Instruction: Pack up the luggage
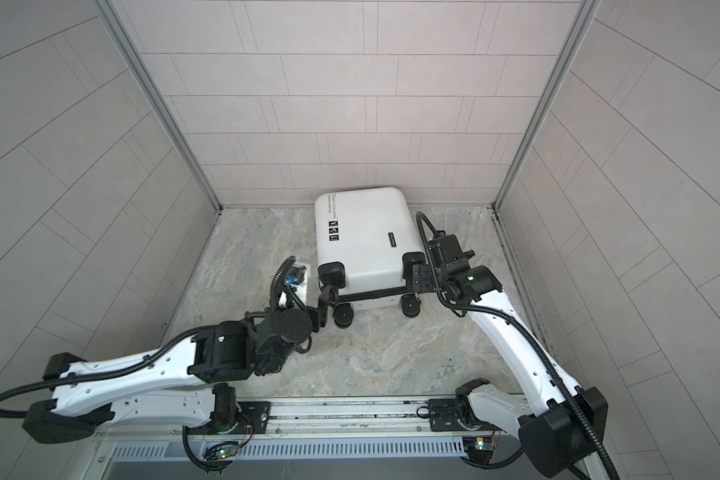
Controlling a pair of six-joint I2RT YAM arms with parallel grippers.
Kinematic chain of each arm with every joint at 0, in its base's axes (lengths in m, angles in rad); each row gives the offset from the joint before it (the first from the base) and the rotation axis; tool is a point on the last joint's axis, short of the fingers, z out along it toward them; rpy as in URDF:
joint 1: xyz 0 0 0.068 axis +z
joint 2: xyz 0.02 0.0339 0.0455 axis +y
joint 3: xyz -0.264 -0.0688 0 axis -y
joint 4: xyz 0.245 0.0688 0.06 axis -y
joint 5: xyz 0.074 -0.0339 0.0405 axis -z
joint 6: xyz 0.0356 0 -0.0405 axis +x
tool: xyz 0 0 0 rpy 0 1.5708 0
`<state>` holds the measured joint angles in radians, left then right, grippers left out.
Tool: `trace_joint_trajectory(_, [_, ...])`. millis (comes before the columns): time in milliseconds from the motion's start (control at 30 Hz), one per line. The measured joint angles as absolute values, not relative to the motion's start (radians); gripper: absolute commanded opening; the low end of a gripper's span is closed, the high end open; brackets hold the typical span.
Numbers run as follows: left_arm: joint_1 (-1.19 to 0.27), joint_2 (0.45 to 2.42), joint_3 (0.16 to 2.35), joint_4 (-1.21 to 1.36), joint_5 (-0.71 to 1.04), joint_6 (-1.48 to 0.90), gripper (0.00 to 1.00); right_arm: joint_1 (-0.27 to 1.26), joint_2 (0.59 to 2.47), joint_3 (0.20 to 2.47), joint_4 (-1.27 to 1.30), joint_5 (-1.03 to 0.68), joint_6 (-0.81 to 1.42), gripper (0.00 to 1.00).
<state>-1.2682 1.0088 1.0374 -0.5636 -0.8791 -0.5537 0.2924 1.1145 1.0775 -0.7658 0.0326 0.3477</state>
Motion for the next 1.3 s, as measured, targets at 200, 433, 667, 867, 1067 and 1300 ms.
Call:
trace_joint_trajectory(200, [-1.203,0.986,1.012,-0.703,-0.779,-0.672,0.85,0.267,1.106,1.061,-0.748,-0.002,0.348,0.88])
trace_joint_trajectory(433, [-1.184,1.142,1.013,-0.668,-0.65,-0.712,0.86,0.259,1.104,1.063,-0.755,-0.046,0.348,0.88])
trace_joint_trajectory(667, [-1.166,1.249,1.013,-0.582,-0.561,-0.727,0.87,0.257,1.028,1.065,-0.759,-0.128,0.338,0.89])
trace_joint_trajectory(867, [-1.138,1.291,1.013,-0.506,-0.519,-0.728,0.87,0.256,0.966,1.069,-0.759,-0.139,0.318,0.89])
trace_joint_trajectory(1067, [-1.112,1.364,1.03,-0.479,-0.508,-0.73,0.87,0.256,0.975,1.069,-0.764,-0.111,0.314,0.89])
trace_joint_trajectory(1300, [-1.067,1.392,1.028,-0.439,-0.513,-0.735,0.76,0.256,0.975,1.055,-0.762,-0.096,0.316,0.89])
